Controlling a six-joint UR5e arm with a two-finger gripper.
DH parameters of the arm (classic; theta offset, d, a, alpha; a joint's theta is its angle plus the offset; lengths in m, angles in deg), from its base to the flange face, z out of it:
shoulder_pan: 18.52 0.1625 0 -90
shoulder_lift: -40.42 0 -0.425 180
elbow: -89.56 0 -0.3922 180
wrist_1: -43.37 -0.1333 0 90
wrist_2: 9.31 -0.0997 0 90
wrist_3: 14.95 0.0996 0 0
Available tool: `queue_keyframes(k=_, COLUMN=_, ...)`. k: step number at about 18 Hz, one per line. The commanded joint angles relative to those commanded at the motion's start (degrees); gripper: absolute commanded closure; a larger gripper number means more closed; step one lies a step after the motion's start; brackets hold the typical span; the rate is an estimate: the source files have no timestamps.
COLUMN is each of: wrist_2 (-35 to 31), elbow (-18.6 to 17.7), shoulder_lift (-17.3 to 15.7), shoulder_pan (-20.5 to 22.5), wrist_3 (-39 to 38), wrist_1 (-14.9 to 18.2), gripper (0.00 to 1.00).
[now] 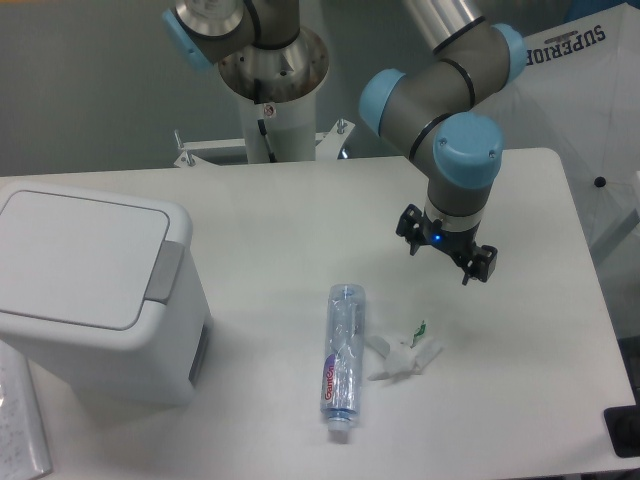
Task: Open the trash can
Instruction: 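Raise the open gripper from above the wrapper and start moving toward the bin, then move the gripper over to the white trash bin's lid edge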
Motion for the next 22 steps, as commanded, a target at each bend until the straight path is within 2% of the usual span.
queue_keyframes(k=5, wrist_2=0.70, elbow=0.44, shoulder_lift=-0.09, shoulder_pan=-0.44, wrist_3=-0.09, wrist_1=0.09, gripper=0.00)
queue_keyframes(k=11, wrist_2=10.88, elbow=1.76, shoulder_lift=-0.97, shoulder_pan=-0.53, wrist_3=-2.97, wrist_1=0.18, gripper=0.00)
queue_keyframes(k=17, wrist_2=20.82, elbow=2.90, shoulder_lift=-2.98, shoulder_pan=-1.05, wrist_3=-18.86, wrist_1=0.09, gripper=0.00)
queue_keyframes(k=22, wrist_2=22.68, elbow=5.70, shoulder_lift=-2.11, shoulder_pan=-5.79, wrist_3=-38.64, wrist_1=-7.02, gripper=0.00)
